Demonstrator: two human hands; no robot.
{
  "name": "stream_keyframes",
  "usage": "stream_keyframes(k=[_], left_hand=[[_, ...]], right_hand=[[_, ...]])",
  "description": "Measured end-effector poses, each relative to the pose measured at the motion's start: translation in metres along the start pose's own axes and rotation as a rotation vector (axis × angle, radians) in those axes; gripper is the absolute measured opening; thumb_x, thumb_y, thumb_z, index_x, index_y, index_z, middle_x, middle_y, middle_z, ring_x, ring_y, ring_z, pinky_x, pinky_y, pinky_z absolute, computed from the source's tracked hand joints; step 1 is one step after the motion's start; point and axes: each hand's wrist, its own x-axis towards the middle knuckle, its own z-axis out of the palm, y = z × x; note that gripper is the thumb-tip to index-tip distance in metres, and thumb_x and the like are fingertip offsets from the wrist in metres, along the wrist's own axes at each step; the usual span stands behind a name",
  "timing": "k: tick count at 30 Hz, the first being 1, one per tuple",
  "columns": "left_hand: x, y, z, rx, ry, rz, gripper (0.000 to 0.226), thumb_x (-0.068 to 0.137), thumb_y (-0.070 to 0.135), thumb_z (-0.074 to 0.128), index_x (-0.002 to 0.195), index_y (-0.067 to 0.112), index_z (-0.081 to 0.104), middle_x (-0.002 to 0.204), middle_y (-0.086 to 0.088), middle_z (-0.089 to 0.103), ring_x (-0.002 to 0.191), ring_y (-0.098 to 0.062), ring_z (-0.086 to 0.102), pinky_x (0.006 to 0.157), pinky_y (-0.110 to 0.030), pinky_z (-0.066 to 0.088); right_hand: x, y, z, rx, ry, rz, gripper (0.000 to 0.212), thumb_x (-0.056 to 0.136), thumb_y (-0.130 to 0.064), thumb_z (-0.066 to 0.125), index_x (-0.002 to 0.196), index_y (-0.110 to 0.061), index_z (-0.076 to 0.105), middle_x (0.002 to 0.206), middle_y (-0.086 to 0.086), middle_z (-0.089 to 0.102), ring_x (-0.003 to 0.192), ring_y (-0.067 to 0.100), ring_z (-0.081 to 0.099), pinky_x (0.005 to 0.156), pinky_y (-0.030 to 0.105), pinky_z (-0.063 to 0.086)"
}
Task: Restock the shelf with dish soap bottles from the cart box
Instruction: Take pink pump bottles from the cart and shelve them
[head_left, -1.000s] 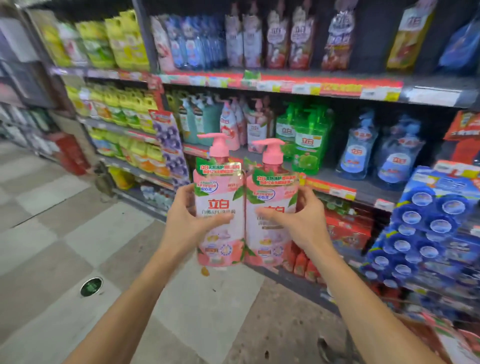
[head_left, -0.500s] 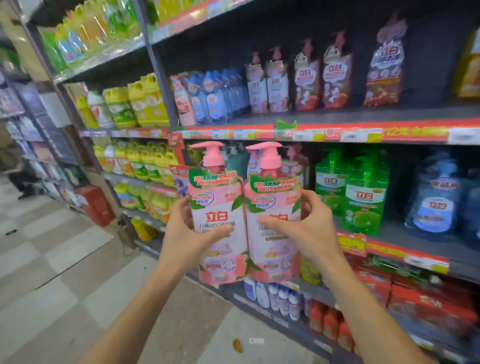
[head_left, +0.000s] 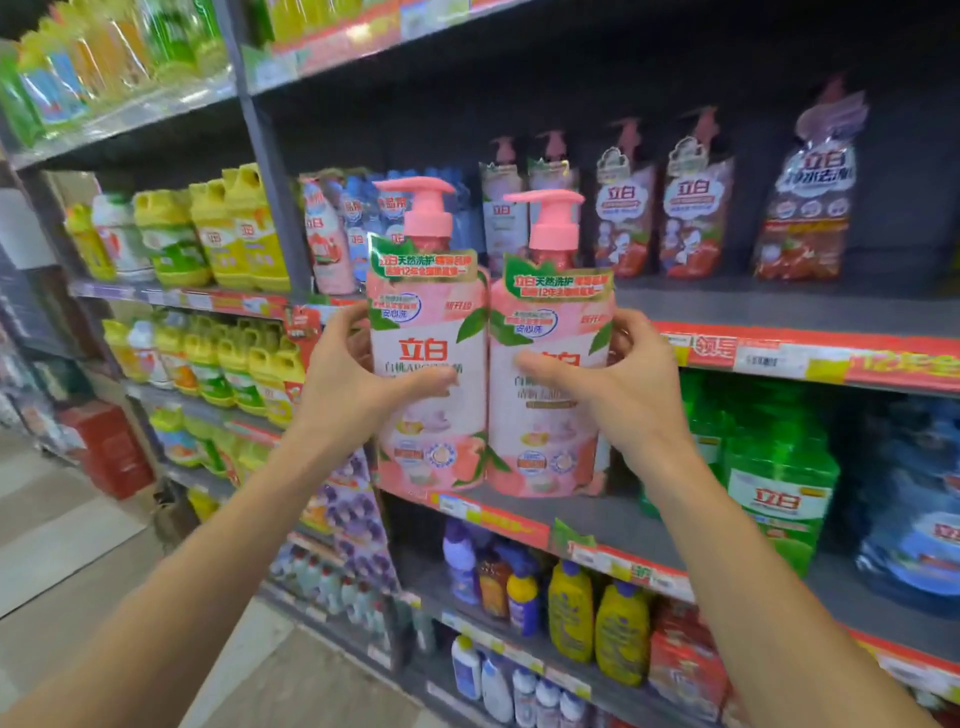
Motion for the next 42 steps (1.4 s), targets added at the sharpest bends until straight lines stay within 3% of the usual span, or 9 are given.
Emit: stream_keyframes(k=[5, 8, 12, 19, 31, 35, 38, 42], left_hand=[[0.065, 0.002, 0.002, -0.04, -0.04, 0.046, 0.097, 0.05, 0.024, 0.09, 0.135, 0.013, 0.043, 0.107, 0.0, 0.073, 0.094, -0.014, 0.073, 0.081, -0.04, 0.06], [0.102, -0.001, 0.006, -0.071, -0.049, 0.082, 0.095, 0.053, 0.024, 0.088, 0.136, 0.014, 0.041, 0.104, 0.005, 0.073, 0.092, -0.009, 0.072, 0.075, -0.028, 0.06], [0.156, -0.011, 0.012, -0.133, -0.095, 0.112, 0.093, 0.051, 0.027, 0.088, 0.13, 0.019, 0.04, 0.111, -0.003, 0.071, 0.093, -0.014, 0.073, 0.075, -0.03, 0.06], [0.252, -0.037, 0.023, -0.247, -0.158, 0.148, 0.082, 0.059, 0.014, 0.085, 0.129, 0.013, 0.042, 0.104, -0.001, 0.07, 0.078, -0.004, 0.073, 0.06, -0.017, 0.055], [0.363, -0.111, 0.044, -0.385, -0.28, 0.178, 0.085, 0.046, 0.025, 0.085, 0.121, 0.018, 0.045, 0.098, 0.004, 0.075, 0.088, -0.01, 0.073, 0.071, -0.025, 0.059], [0.376, -0.135, 0.049, -0.404, -0.315, 0.185, 0.096, 0.047, 0.021, 0.098, 0.127, 0.014, 0.045, 0.103, 0.002, 0.075, 0.094, -0.017, 0.073, 0.076, -0.035, 0.061], [0.38, -0.144, 0.052, -0.421, -0.337, 0.194, 0.092, 0.044, 0.034, 0.09, 0.124, 0.019, 0.046, 0.105, 0.004, 0.075, 0.095, -0.016, 0.073, 0.075, -0.031, 0.06], [0.381, -0.152, 0.055, -0.418, -0.365, 0.232, 0.082, 0.05, 0.03, 0.091, 0.119, 0.023, 0.048, 0.106, 0.008, 0.074, 0.096, -0.01, 0.072, 0.075, -0.023, 0.058]], right_hand=[[0.054, -0.01, 0.018, -0.013, 0.054, -0.039, 0.074, 0.048, -0.037, 0.098, 0.111, -0.019, 0.065, 0.1, -0.008, 0.077, 0.091, 0.006, 0.073, 0.085, 0.037, 0.061], [0.084, -0.018, 0.027, -0.027, 0.074, -0.069, 0.07, 0.052, -0.033, 0.099, 0.111, -0.019, 0.064, 0.099, -0.009, 0.077, 0.087, 0.004, 0.074, 0.082, 0.033, 0.061], [0.123, -0.02, 0.043, -0.061, 0.101, -0.108, 0.064, 0.056, -0.029, 0.097, 0.11, -0.019, 0.064, 0.097, -0.01, 0.076, 0.084, 0.0, 0.073, 0.076, 0.026, 0.061], [0.193, -0.005, 0.073, -0.094, 0.177, -0.148, 0.054, 0.058, -0.022, 0.096, 0.102, -0.018, 0.065, 0.09, -0.011, 0.076, 0.08, 0.0, 0.073, 0.067, 0.02, 0.058], [0.268, 0.039, 0.111, -0.192, 0.273, -0.176, 0.055, 0.058, -0.021, 0.095, 0.107, -0.014, 0.07, 0.096, -0.008, 0.078, 0.088, 0.009, 0.075, 0.08, 0.037, 0.062], [0.27, 0.047, 0.117, -0.231, 0.291, -0.165, 0.061, 0.053, -0.028, 0.095, 0.108, -0.015, 0.071, 0.099, -0.006, 0.078, 0.091, 0.011, 0.075, 0.082, 0.038, 0.061], [0.269, 0.049, 0.117, -0.249, 0.321, -0.177, 0.065, 0.045, -0.036, 0.09, 0.104, -0.017, 0.07, 0.097, -0.007, 0.078, 0.091, 0.01, 0.075, 0.082, 0.036, 0.061], [0.27, 0.05, 0.116, -0.298, 0.32, -0.149, 0.071, 0.044, -0.041, 0.09, 0.107, -0.018, 0.067, 0.099, -0.008, 0.078, 0.091, 0.009, 0.075, 0.083, 0.037, 0.061]])
